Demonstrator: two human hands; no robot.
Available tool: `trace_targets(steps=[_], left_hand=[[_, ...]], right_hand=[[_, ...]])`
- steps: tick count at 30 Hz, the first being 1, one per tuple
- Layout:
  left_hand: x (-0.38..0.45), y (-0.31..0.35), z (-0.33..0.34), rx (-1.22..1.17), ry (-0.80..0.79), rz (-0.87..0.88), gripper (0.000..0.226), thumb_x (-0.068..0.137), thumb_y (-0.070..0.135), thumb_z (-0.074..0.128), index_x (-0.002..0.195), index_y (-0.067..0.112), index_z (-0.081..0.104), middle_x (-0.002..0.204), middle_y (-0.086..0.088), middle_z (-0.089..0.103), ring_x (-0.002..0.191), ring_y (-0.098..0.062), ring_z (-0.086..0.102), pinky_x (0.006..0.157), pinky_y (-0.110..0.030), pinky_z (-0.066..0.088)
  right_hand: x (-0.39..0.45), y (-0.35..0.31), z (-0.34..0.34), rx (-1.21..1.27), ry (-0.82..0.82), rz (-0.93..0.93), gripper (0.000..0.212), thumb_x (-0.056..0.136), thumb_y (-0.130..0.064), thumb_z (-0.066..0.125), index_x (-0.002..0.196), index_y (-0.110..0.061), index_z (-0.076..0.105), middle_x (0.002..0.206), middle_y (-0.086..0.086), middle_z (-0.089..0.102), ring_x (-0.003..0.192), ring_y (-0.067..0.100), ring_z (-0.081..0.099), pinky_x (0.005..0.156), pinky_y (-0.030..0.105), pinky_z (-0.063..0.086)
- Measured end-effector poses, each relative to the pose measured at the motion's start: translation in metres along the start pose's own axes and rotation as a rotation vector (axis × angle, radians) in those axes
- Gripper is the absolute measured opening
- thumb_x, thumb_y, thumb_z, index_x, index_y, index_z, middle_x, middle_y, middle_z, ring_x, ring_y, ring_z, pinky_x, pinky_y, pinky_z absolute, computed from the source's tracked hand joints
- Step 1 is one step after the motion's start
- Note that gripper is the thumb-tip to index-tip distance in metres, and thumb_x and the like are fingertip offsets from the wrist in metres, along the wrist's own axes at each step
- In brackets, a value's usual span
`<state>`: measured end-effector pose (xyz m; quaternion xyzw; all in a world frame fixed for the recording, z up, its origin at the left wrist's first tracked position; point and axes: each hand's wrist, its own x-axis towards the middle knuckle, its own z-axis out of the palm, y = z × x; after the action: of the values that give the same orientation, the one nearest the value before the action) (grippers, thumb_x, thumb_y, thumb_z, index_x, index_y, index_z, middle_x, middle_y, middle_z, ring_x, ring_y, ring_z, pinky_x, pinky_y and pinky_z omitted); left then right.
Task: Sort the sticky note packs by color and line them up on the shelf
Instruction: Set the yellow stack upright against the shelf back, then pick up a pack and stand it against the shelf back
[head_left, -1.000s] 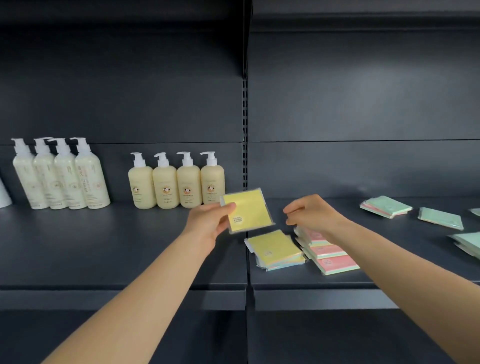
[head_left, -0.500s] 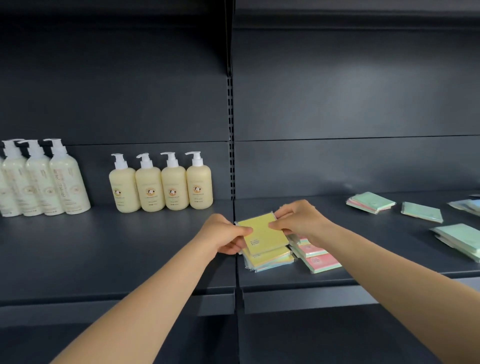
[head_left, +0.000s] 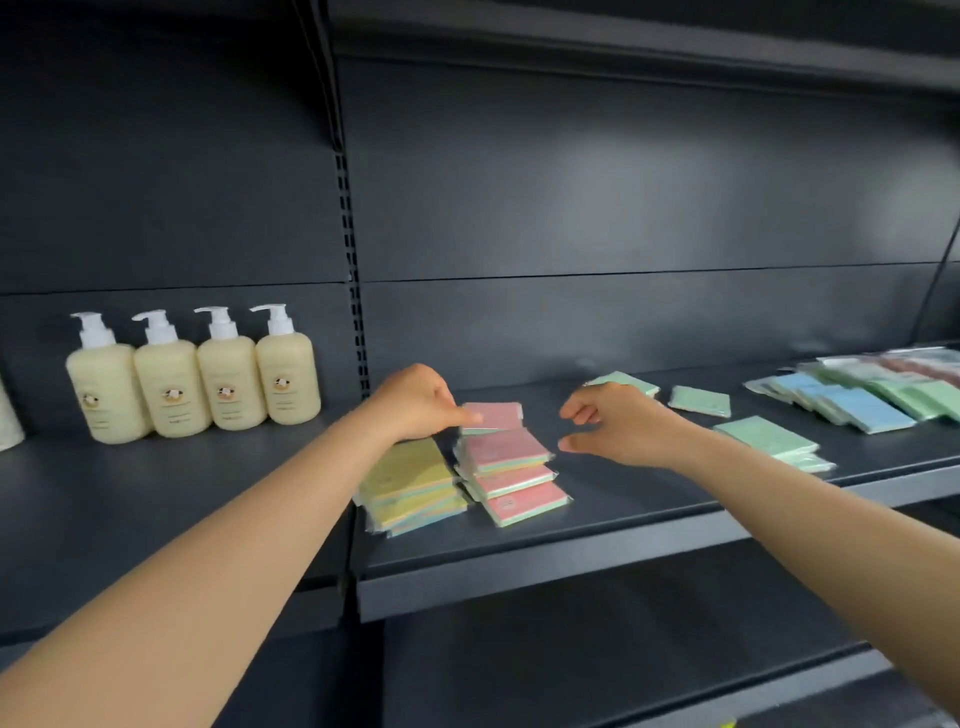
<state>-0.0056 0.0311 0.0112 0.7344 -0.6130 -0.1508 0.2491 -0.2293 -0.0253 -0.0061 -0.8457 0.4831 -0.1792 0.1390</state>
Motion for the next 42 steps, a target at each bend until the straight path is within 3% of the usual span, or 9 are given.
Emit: trace_targets(steps=[5, 10, 17, 20, 24, 28, 32, 37, 42], left_hand=[[0.032, 0.055, 0.033, 0.245, -0.099, 0.107, 0.025, 0.073, 0.047, 0.07, 0.084, 0.028, 0.058, 0.083, 0.001, 0.05, 0.074, -0.022, 0.047, 0.07, -0.026, 0.038], [0.068, 0.111, 0.065, 0.352, -0.161, 0.136, 0.061, 0.078, 0.049, 0.068, 0.128, 0.018, 0.05, 0.125, 0.001, 0.053, 0.114, -0.02, 0.052, 0.094, -0.031, 0.044], [0.151, 0.168, 0.14, 0.321, -0.192, 0.025, 0.073, 0.081, 0.052, 0.063, 0.138, 0.013, 0.04, 0.139, -0.003, 0.044, 0.123, -0.021, 0.047, 0.098, -0.03, 0.04], [0.186, 0.174, 0.172, 0.281, -0.181, -0.085, 0.073, 0.08, 0.055, 0.063, 0.135, 0.012, 0.042, 0.137, -0.003, 0.046, 0.122, -0.021, 0.048, 0.087, -0.027, 0.038], [0.216, 0.175, 0.191, 0.251, -0.184, -0.189, 0.057, 0.076, 0.056, 0.066, 0.111, 0.013, 0.055, 0.109, 0.0, 0.059, 0.096, -0.019, 0.058, 0.071, -0.027, 0.04], [0.225, 0.178, 0.19, 0.252, -0.183, -0.261, 0.049, 0.068, 0.052, 0.075, 0.091, 0.014, 0.054, 0.084, 0.004, 0.055, 0.077, -0.015, 0.052, 0.059, -0.026, 0.034], [0.226, 0.185, 0.189, 0.299, -0.199, -0.311, 0.057, 0.063, 0.046, 0.081, 0.102, 0.01, 0.062, 0.1, 0.001, 0.062, 0.088, -0.017, 0.06, 0.069, -0.026, 0.043], [0.214, 0.191, 0.192, 0.28, -0.103, -0.273, 0.041, 0.07, 0.025, 0.08, 0.103, 0.013, 0.061, 0.107, 0.0, 0.059, 0.09, -0.016, 0.056, 0.071, -0.023, 0.043], [0.189, 0.185, 0.186, -0.243, 0.139, -0.291, 0.021, 0.075, 0.004, 0.074, 0.095, 0.007, 0.069, 0.095, -0.007, 0.066, 0.087, -0.021, 0.06, 0.076, -0.028, 0.047]], right_hand=[[-0.02, 0.072, -0.044, -0.227, -0.111, 0.061, 0.053, 0.082, -0.041, 0.068, 0.128, -0.02, 0.051, 0.128, -0.002, 0.053, 0.118, 0.017, 0.05, 0.096, 0.027, 0.039], [-0.008, 0.142, -0.08, -0.392, -0.173, 0.148, 0.062, 0.084, -0.045, 0.064, 0.139, -0.024, 0.041, 0.142, -0.002, 0.044, 0.131, 0.02, 0.04, 0.1, 0.028, 0.033], [0.058, 0.25, -0.104, -0.341, -0.237, 0.12, 0.066, 0.081, -0.05, 0.065, 0.137, -0.023, 0.042, 0.141, -0.002, 0.045, 0.127, 0.02, 0.044, 0.101, 0.032, 0.038], [0.091, 0.282, -0.099, -0.253, -0.304, 0.077, 0.072, 0.081, -0.05, 0.065, 0.14, -0.018, 0.039, 0.145, 0.0, 0.041, 0.13, 0.019, 0.041, 0.103, 0.029, 0.036], [0.127, 0.307, -0.089, -0.177, -0.376, 0.066, 0.094, 0.083, -0.052, 0.063, 0.151, -0.011, 0.014, 0.157, 0.003, 0.021, 0.143, 0.02, 0.024, 0.11, 0.027, 0.024], [0.152, 0.321, -0.079, -0.024, -0.426, 0.084, 0.091, 0.077, -0.049, 0.071, 0.147, -0.012, 0.026, 0.147, 0.001, 0.039, 0.132, 0.017, 0.042, 0.103, 0.026, 0.035], [0.173, 0.323, -0.072, -0.042, -0.459, 0.059, 0.054, 0.067, -0.048, 0.078, 0.102, -0.014, 0.056, 0.098, -0.005, 0.06, 0.085, 0.014, 0.057, 0.068, 0.025, 0.041], [0.187, 0.318, -0.071, -0.002, -0.538, 0.142, 0.051, 0.064, -0.036, 0.083, 0.103, -0.009, 0.066, 0.103, 0.007, 0.071, 0.1, 0.025, 0.066, 0.085, 0.033, 0.051], [0.174, 0.32, -0.074, 0.266, -0.484, 0.307, 0.039, 0.07, -0.006, 0.08, 0.104, -0.001, 0.061, 0.097, 0.013, 0.068, 0.093, 0.028, 0.066, 0.068, 0.027, 0.048]])
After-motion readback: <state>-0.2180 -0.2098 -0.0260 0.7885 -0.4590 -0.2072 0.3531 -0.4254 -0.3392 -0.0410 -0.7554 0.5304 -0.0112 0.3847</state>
